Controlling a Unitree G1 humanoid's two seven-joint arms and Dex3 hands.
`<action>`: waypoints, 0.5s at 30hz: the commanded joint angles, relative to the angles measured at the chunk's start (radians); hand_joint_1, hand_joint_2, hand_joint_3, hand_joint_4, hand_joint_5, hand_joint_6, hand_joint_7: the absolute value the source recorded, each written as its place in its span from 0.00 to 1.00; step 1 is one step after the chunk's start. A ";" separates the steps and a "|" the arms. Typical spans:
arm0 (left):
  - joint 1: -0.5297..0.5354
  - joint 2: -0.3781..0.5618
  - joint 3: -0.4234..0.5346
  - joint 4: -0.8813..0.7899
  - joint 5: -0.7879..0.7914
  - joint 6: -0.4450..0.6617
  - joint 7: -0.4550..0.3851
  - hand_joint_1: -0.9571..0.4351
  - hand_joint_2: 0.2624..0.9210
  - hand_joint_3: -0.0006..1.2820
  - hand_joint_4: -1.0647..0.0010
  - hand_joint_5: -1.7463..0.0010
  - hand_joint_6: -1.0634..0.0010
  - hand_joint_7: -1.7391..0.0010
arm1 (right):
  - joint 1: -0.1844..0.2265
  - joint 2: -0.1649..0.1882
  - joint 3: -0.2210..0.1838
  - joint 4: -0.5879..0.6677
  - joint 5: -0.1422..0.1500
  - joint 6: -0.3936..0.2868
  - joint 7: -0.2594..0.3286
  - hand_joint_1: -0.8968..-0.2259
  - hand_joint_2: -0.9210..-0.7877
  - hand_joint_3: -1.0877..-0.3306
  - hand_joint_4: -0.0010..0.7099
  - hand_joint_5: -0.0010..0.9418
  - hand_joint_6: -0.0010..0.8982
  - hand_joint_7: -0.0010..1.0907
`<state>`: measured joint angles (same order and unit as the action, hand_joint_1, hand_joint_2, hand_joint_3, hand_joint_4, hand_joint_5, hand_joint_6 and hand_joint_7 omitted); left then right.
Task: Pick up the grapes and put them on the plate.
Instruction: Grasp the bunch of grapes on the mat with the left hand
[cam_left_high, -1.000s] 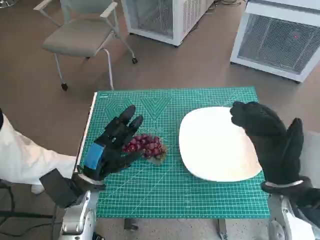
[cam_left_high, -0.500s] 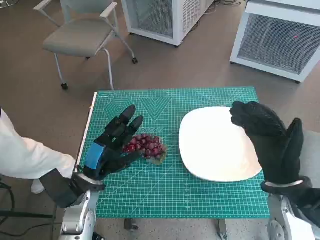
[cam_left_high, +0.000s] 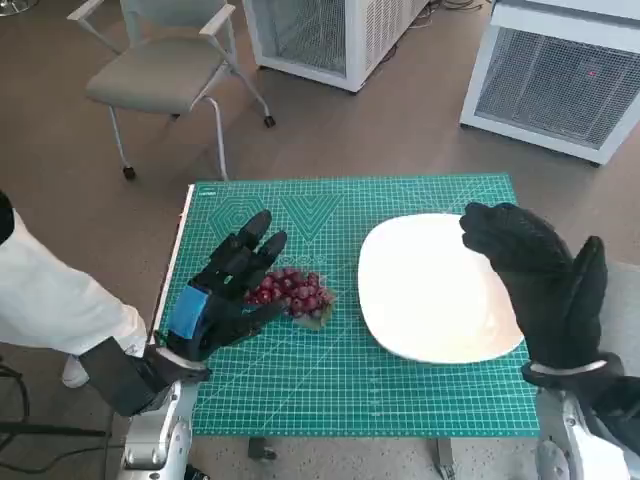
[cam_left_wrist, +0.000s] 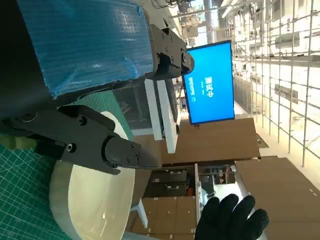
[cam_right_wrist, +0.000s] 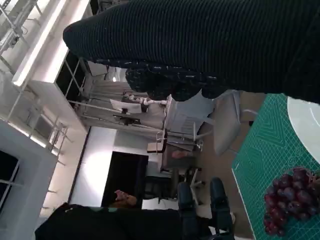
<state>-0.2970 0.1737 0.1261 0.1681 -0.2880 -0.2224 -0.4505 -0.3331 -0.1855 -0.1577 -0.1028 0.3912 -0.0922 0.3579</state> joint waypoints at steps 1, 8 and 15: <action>0.012 0.006 0.002 -0.021 -0.005 -0.004 -0.003 0.46 1.00 0.09 0.71 1.00 0.68 1.00 | 0.012 0.003 -0.002 0.011 0.003 0.009 0.002 0.87 0.00 0.62 0.51 0.97 0.26 0.97; 0.012 0.007 0.002 -0.025 -0.005 -0.001 -0.003 0.46 1.00 0.09 0.71 1.00 0.68 1.00 | 0.015 0.003 -0.001 0.008 0.005 0.009 0.004 0.87 0.00 0.62 0.51 0.97 0.26 0.97; 0.013 0.026 -0.007 -0.036 0.027 -0.014 -0.003 0.45 1.00 0.08 0.73 1.00 0.68 1.00 | 0.018 0.002 -0.002 0.002 0.008 0.011 0.004 0.87 0.00 0.62 0.51 0.97 0.26 0.97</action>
<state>-0.2956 0.1782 0.1251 0.1601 -0.2836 -0.2226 -0.4511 -0.3330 -0.1855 -0.1577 -0.1030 0.3919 -0.0922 0.3580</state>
